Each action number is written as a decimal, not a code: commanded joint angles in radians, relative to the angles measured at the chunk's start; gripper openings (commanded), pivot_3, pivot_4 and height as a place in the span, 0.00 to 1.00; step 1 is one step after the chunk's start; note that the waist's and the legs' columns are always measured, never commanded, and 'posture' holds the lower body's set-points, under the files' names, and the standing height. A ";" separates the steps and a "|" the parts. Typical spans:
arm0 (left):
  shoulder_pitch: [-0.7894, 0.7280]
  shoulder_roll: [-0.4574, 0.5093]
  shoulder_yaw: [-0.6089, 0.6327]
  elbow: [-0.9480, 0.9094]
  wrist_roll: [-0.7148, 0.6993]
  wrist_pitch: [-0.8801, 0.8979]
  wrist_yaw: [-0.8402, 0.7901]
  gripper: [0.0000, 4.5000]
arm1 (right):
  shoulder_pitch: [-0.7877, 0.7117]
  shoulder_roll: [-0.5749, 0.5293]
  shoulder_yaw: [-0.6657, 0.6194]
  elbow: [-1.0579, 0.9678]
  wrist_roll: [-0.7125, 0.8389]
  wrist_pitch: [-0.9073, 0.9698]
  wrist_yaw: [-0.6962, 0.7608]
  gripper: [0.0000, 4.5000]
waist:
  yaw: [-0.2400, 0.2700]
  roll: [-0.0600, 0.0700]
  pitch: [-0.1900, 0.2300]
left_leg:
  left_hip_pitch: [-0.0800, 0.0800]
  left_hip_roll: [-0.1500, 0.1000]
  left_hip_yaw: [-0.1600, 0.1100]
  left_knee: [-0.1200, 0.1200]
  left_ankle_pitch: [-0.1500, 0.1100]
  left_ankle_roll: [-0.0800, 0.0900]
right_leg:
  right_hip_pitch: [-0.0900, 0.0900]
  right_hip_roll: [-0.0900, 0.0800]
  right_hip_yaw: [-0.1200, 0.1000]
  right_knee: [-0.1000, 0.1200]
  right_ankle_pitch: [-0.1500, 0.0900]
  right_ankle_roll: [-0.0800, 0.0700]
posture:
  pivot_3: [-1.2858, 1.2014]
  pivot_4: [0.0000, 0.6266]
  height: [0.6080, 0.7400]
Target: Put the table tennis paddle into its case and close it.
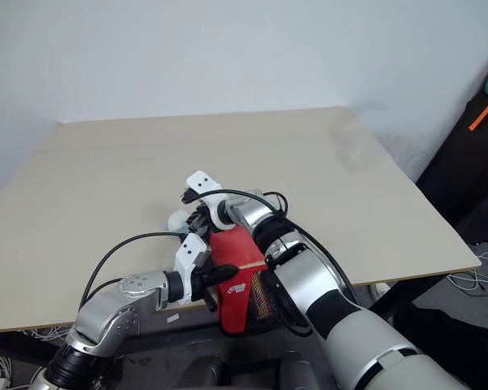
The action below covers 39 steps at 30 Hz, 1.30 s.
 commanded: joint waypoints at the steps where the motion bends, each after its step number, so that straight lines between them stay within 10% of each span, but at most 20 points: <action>1: -0.019 -0.006 0.007 -0.004 0.021 0.004 0.000 0.00 | -0.010 0.017 -0.012 -0.061 0.008 0.001 0.027 0.01 | 0.000 0.000 0.000 | 0.000 0.000 0.000 0.000 0.000 0.000 | 0.000 0.000 0.000 0.000 0.000 0.000 | 0.52 0.00 1.00; 39: -0.103 -0.098 0.000 0.114 0.224 -0.246 0.010 0.00 | -0.020 0.023 -0.074 -0.067 0.035 0.045 0.003 0.01 | -0.004 0.000 0.000 | 0.000 0.000 -0.001 0.000 0.001 -0.001 | -0.001 0.000 0.000 0.002 0.001 -0.001 | 0.52 0.00 1.00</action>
